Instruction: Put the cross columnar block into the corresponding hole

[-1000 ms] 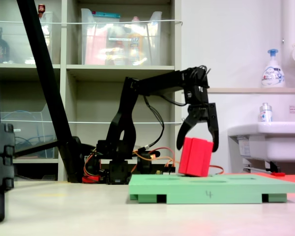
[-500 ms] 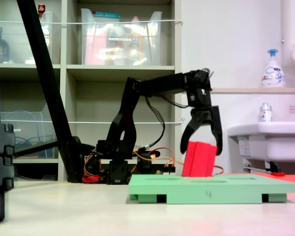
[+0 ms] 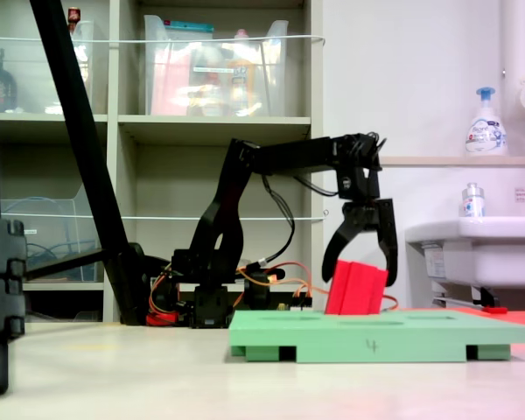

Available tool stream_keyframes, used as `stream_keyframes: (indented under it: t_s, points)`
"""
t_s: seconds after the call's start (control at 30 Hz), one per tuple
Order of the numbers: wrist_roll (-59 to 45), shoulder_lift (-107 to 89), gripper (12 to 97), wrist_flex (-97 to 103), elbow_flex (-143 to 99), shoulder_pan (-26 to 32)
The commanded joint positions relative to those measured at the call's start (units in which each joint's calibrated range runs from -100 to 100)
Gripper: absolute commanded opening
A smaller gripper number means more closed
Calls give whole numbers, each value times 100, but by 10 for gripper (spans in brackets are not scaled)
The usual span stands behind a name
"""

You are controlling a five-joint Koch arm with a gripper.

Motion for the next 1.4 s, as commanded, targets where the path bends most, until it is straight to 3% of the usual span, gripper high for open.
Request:
stream_keyframes:
  t_s: [0.0,0.23,0.3,0.37,0.43,0.67,0.87,0.97,1.03,1.13,1.2,1.3,1.37]
  points:
    - [34,-80,442,283,-20,0]
    - [24,-121,623,235,-289,-39]
    - [10,-233,638,52,-319,-49]
    - [-5,-359,762,42,-409,-63]
    - [-49,-429,824,42,-409,-68]
    - [-142,-1742,825,71,-309,-44]
    - [-601,-3962,823,61,-319,-24]
    - [-1636,-5247,821,-16,-359,-166]
    - [-2882,-6015,812,-121,-469,-264]
    - [-5138,-7733,735,129,-1496,-904]
    - [-5817,-8962,726,986,-2523,-1255]
    - [-6442,-9535,560,3441,-4816,-1788]
    - [-6559,-9535,559,3615,-5175,-2295]
